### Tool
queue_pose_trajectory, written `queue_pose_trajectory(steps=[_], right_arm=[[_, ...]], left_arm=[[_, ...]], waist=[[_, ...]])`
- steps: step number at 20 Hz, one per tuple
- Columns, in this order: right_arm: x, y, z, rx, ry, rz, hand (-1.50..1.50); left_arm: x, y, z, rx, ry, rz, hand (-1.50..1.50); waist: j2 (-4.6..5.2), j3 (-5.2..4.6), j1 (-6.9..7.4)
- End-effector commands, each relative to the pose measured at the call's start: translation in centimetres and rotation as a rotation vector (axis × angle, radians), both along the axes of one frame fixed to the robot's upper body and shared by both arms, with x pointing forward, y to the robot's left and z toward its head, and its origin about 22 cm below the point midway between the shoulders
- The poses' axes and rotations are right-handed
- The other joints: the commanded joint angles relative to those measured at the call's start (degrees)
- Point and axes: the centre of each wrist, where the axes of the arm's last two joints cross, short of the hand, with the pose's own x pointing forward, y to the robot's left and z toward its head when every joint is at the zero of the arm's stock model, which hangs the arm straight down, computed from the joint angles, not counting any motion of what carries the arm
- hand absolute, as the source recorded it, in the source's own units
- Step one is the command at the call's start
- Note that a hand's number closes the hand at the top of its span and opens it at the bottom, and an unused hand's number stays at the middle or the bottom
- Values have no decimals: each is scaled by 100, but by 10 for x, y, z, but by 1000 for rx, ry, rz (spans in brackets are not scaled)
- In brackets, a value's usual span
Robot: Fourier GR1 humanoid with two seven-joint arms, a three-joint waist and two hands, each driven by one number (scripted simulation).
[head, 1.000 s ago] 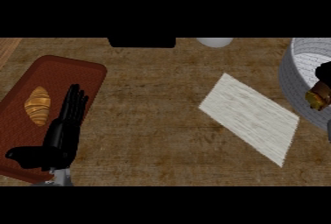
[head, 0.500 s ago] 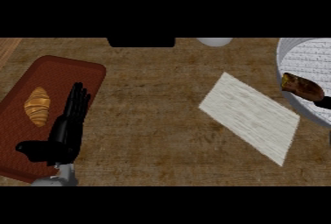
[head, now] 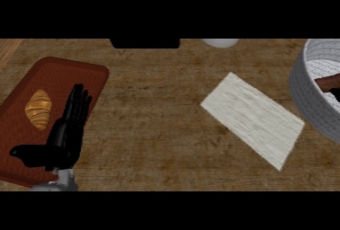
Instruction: Pick the sweet potato from the placemat and place it in the basket
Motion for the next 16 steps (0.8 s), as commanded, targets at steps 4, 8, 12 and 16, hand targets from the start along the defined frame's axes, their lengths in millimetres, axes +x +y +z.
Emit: queue_pose_trajectory(steps=[4, 8, 12, 16], right_arm=[[-26, -12, 34, -88, -62, -109, -150], [-69, -2, 33, -85, -95, -193, -150], [-101, -7, 59, -44, -253, -208, -150], [-142, -22, 77, -26, -282, -188, -150]], left_arm=[[-17, -8, 10, 9, 6, -4, 0], [-4, 19, 5, 12, 11, 11, 0], [0, 5, 4, -14, 17, 29, 0], [-9, 17, -3, -11, 23, 7, 0]], waist=[[-14, 0, -12], [-26, -4, -99], [-30, -2, -127], [-25, 0, -105]])
